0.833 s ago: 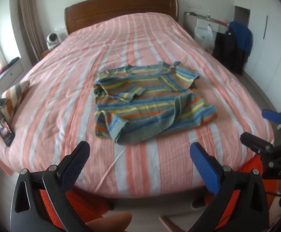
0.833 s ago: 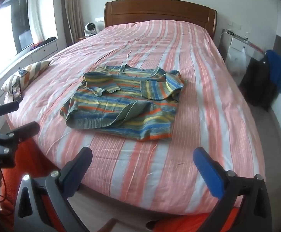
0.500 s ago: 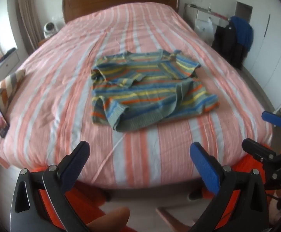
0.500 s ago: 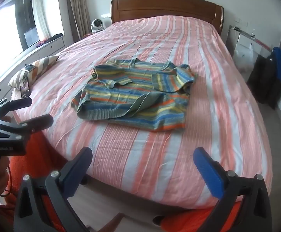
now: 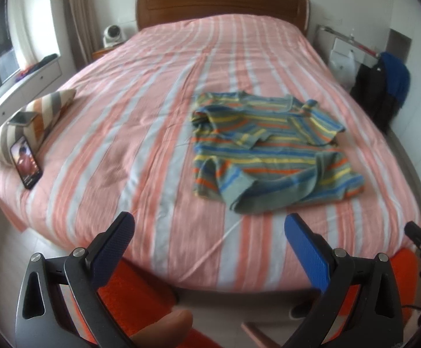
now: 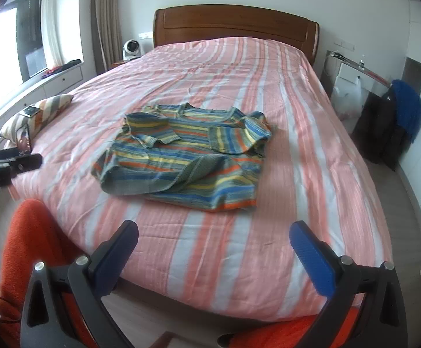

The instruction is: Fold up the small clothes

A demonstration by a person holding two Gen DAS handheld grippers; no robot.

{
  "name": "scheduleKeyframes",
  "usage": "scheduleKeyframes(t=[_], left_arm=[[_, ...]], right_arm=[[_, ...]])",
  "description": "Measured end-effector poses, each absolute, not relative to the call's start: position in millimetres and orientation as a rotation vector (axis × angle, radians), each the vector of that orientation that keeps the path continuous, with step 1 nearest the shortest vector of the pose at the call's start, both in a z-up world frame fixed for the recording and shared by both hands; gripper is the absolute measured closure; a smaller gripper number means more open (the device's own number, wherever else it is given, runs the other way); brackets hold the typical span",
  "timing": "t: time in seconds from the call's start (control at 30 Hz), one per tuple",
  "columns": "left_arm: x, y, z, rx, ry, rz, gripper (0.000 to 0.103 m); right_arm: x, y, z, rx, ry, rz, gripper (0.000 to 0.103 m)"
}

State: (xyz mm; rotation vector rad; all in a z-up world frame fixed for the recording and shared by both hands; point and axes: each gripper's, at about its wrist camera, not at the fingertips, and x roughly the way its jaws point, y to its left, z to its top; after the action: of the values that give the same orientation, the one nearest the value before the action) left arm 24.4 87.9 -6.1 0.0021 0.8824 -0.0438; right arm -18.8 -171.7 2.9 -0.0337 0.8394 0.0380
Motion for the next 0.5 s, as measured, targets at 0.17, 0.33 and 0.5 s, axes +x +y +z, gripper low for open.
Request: scheduleKeyframes(t=[0.17, 0.33, 0.5], left_arm=[[28, 83, -10, -0.002, 0.89, -0.053, 0.0], [28, 78, -9, 0.002, 0.89, -0.067, 0.0], [28, 74, -13, 0.01, 0.901, -0.076, 0.0]], right_arm=[[-14, -181, 0, -0.003, 0.841, 0.025, 0.0], [-13, -185, 4, -0.01, 0.803, -0.005, 0.0], [-9, -186, -1, 0.004, 0.821, -0.003, 0.0]])
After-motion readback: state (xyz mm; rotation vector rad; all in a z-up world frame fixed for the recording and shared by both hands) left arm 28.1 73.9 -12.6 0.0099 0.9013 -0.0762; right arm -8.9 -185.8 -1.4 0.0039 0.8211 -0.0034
